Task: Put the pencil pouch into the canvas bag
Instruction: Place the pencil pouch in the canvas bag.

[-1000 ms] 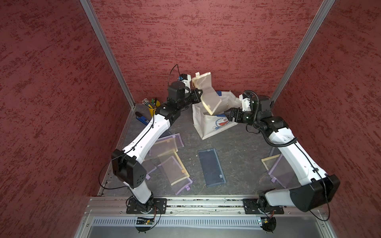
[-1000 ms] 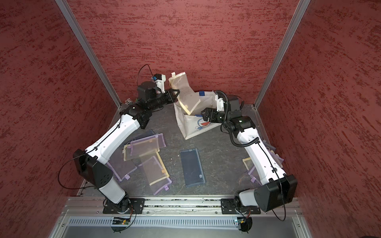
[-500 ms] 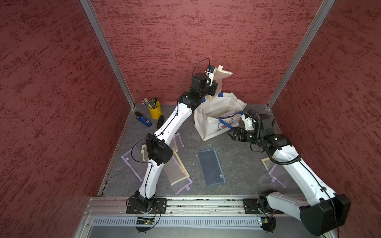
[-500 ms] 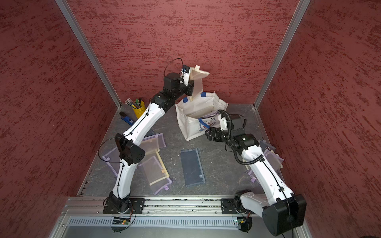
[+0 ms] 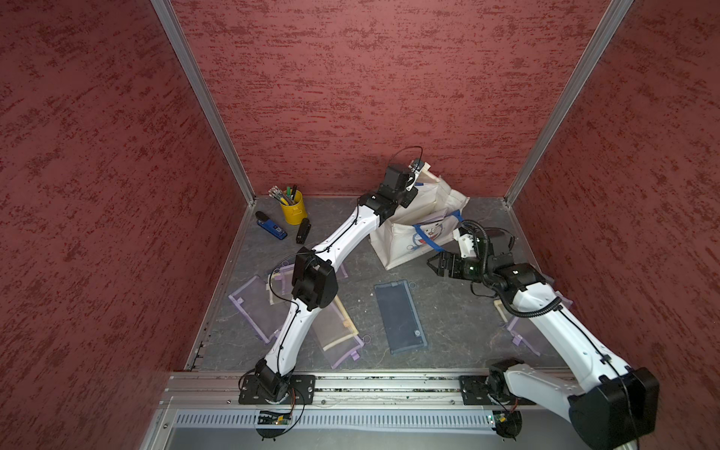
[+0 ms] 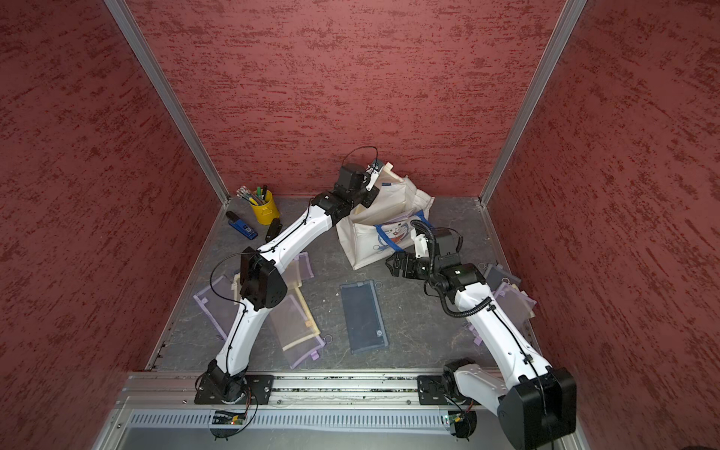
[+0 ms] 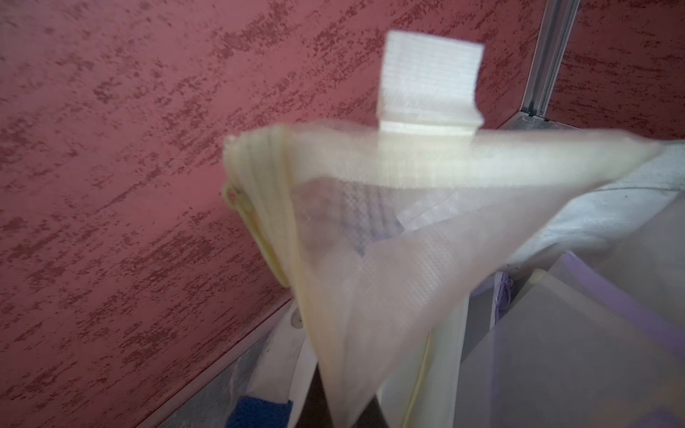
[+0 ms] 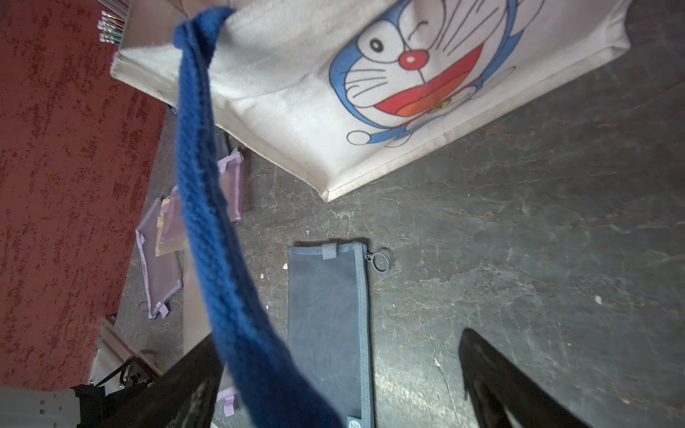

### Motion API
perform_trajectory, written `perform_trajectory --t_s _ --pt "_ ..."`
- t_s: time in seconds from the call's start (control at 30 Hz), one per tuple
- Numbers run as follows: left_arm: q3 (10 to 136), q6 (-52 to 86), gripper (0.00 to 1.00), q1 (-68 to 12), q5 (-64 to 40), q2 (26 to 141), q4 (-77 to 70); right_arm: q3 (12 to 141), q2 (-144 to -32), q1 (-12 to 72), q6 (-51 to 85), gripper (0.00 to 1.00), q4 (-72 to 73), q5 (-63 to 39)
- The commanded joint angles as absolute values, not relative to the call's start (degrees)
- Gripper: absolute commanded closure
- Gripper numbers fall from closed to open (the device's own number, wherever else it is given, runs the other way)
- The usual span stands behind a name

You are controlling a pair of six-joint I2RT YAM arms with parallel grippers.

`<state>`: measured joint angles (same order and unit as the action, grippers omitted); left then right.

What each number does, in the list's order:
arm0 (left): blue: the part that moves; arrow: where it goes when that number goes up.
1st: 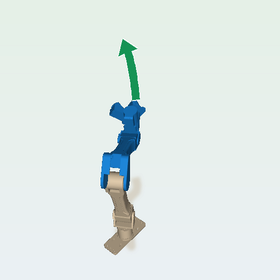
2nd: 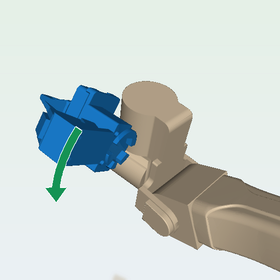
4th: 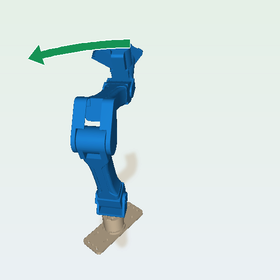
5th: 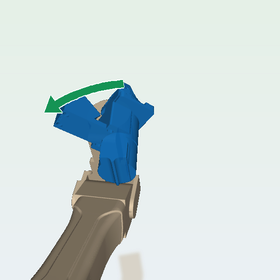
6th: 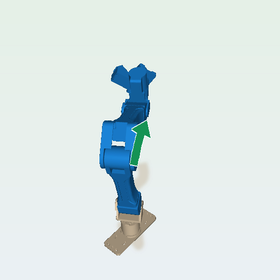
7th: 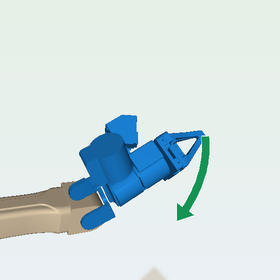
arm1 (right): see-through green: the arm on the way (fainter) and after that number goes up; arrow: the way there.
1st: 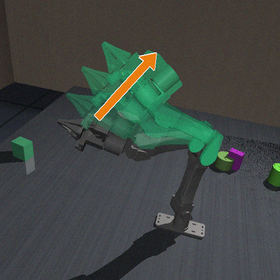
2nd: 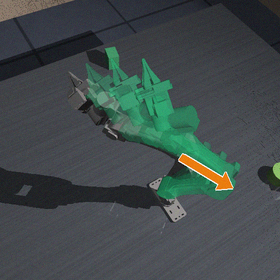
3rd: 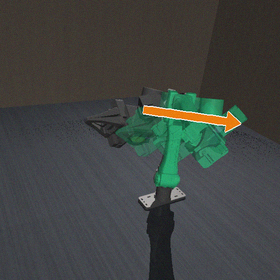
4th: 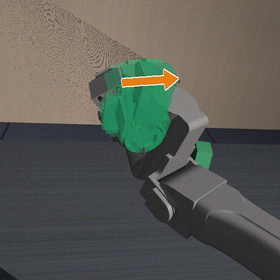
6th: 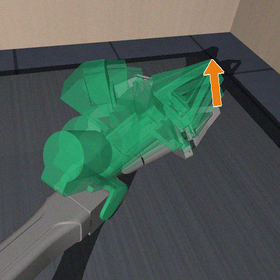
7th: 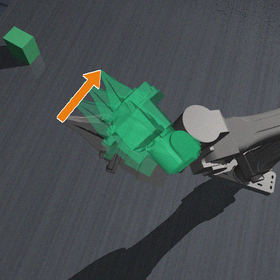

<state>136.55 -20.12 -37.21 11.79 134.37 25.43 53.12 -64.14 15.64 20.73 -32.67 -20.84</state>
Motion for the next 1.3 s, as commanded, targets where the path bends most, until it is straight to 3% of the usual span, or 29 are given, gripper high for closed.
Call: perform_trajectory --t_s 0.0,0.13,0.17,0.27,0.3,0.37,0.83,1.07,1.27 --pt "137.05 -21.09 1.0 -37.7 10.28 133.46 27.38 50.12 -63.94 15.4 20.3 0.01 -29.7 -22.51" --pt "135.72 -19.34 0.96 -37.31 9.57 133.04 29.57 44.63 -62.43 15.42 20.3 0.01 -29.7 -22.51" --pt "135.01 -18.79 0.84 -37.27 8.31 132.36 29.65 43.7 -62.23 15.38 20.56 0.01 -12.26 -27.55" --pt "134.73 -17.84 0.34 -37.35 3.9 130.95 30.51 41.8 -62.31 15.38 19.2 0.01 -8.15 -29.77" --pt "135.26 -17.08 0.26 -37.44 2.89 130.53 31.25 41.38 -62.4 15.38 18.32 0.01 -7.9 -30.02" --pt "136.2 -15.09 0.19 -37.24 0.48 129.48 33.25 40.96 -62.83 15.33 16.42 0.01 -7.93 -30.12" --pt "128.42 -5.39 0.15 -36.48 -6.01 115.86 39.46 39.54 -72.04 15.38 18.68 0.01 -8.67 -27.68" --pt "121.23 -2.87 0.15 -36.86 -8.05 110.6 40.36 38.25 -72.17 15.38 19.98 0.01 -14.42 -24.85" --pt "112.03 3.8 0.14 -35.94 -7.12 106.85 42.0 34.06 -65.92 15.38 21.73 0.01 -6.56 -30.69"
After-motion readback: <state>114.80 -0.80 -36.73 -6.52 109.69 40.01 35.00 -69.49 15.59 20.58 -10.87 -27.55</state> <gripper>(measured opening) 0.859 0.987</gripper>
